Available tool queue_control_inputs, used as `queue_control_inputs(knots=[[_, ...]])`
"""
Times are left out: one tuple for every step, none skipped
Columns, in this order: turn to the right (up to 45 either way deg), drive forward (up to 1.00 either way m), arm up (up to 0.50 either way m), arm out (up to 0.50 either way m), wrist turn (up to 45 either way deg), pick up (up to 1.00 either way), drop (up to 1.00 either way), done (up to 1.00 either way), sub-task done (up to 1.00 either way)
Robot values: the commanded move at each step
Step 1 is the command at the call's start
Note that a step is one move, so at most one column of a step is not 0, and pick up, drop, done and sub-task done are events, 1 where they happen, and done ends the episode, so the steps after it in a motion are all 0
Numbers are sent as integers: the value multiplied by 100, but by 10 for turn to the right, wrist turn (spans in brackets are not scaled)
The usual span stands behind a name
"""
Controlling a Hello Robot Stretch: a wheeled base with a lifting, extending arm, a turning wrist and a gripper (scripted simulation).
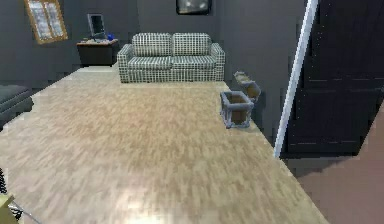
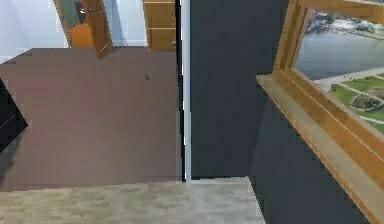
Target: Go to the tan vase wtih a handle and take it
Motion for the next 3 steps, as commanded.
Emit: queue_control_inputs(knots=[[0,20,0,0,0,0,0,0,0],[-180,0,0,0,0,0,0,0,0],[0,50,0,0,0,0,0,0,0]])
